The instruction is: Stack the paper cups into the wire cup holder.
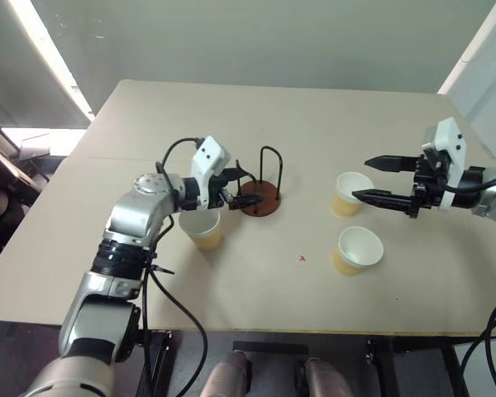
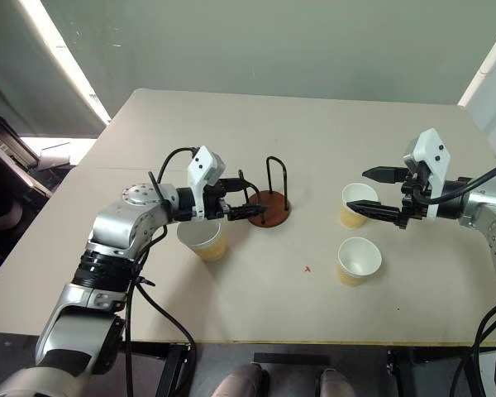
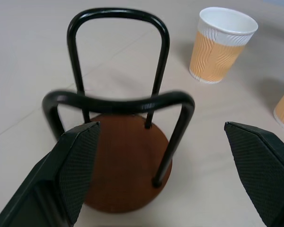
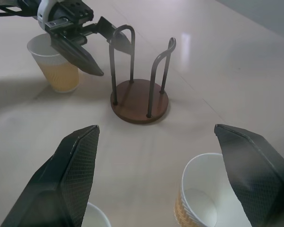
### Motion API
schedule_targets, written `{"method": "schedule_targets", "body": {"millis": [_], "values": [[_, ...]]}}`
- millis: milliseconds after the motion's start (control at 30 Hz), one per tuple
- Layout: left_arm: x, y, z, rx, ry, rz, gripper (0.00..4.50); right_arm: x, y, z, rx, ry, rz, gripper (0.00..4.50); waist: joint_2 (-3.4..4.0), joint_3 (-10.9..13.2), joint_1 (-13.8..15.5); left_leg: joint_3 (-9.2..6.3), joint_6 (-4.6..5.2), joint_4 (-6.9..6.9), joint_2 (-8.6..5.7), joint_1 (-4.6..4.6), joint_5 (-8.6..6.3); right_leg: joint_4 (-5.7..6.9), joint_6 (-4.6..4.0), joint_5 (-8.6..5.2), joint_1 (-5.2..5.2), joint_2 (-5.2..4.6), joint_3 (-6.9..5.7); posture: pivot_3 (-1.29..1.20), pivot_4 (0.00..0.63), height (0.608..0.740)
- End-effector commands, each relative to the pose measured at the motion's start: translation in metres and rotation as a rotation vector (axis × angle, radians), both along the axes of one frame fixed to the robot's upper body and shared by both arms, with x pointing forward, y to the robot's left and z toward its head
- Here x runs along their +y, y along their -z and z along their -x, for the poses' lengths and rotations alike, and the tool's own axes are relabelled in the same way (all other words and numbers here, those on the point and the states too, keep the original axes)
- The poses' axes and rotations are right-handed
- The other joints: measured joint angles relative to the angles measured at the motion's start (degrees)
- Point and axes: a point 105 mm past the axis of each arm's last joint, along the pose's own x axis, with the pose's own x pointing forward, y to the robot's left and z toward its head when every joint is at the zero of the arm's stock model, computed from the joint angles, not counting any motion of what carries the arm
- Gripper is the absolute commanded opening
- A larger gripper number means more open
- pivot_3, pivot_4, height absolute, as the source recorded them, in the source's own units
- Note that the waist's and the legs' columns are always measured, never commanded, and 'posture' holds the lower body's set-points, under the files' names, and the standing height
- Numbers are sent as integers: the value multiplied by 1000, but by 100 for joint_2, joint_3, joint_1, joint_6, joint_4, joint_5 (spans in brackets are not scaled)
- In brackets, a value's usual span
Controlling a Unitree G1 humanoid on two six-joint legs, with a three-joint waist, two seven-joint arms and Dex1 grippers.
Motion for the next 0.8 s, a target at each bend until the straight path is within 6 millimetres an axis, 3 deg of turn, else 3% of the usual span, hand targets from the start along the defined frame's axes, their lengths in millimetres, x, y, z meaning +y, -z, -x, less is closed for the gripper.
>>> {"method": "schedule_targets", "body": {"millis": [33, 233, 333, 700, 800], "values": [[-10, -10, 0, -46, 44, -7, 4485, -3, -17, 7, -66, 8, -5, 4034, 0, 0, 2, 0, 0, 0, 0, 0, 0, 0, 0, 0, 0, 0, 0, 0, 150, 740], [-23, -1, 4, -19, 107, -29, 4485, -5, -18, 9, -69, 20, -13, 4034, 0, 0, 15, 0, 0, 2, 0, -1, 0, 0, 1, 0, 1, 0, 0, 0, 150, 740], [-26, 3, 5, -13, 119, -37, 3956, -4, -17, 10, -68, 23, -21, 4034, 0, 0, 14, 1, 1, 2, 0, 0, 0, 0, 1, 0, 1, 0, 0, 0, 150, 740], [-23, 4, 3, -25, 114, -47, 147, -6, -17, 11, -68, 39, -30, 4034, -1, 0, 17, 1, 1, 3, 0, -1, 0, -1, 2, 1, 1, 0, 0, 0, 150, 740], [-19, 0, 4, -36, 114, -48, 45, -6, -17, 11, -67, 41, -32, 4034, -2, 0, 19, 0, 1, 3, -1, 2, 0, -2, 2, 1, 4, 0, 1, 0, 150, 740]]}}
